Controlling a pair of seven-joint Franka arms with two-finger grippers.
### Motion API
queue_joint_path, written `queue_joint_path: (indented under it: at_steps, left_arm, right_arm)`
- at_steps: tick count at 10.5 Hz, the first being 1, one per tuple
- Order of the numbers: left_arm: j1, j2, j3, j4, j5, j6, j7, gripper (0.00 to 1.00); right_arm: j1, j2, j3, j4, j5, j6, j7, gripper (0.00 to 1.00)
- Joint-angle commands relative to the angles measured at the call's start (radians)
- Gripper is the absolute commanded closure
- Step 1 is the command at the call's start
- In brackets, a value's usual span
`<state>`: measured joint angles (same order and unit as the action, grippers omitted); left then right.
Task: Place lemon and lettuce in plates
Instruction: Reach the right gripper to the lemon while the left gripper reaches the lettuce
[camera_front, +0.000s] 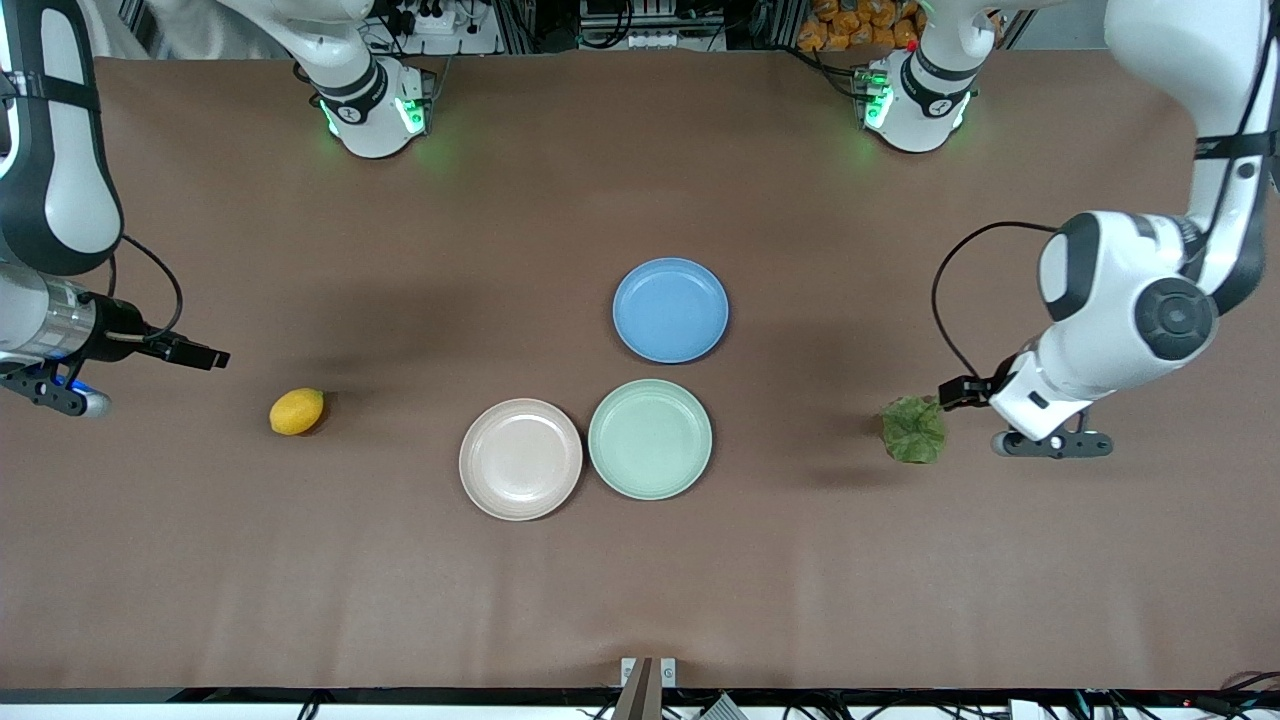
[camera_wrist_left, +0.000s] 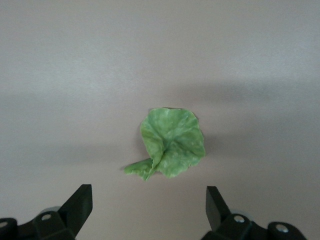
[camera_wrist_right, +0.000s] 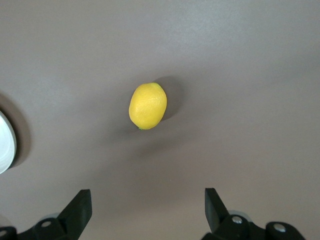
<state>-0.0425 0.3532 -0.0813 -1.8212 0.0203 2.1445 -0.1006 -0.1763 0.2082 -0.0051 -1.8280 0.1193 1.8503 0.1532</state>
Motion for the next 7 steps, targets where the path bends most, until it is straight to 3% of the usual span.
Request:
queue_joint_path:
  at_steps: [1, 7]
  left_arm:
    - [-0.004, 0.070, 0.000, -0.030, 0.013, 0.112, -0.024, 0.00]
    - [-0.007, 0.242, 0.000, -0.021, 0.024, 0.271, -0.005, 0.00]
  right_arm:
    - [0.000, 0.029, 0.002, 0.012, -0.012, 0.021, 0.015, 0.00]
    - [0.017, 0.115, 0.002, 0.056, -0.047, 0.084, 0.017, 0.00]
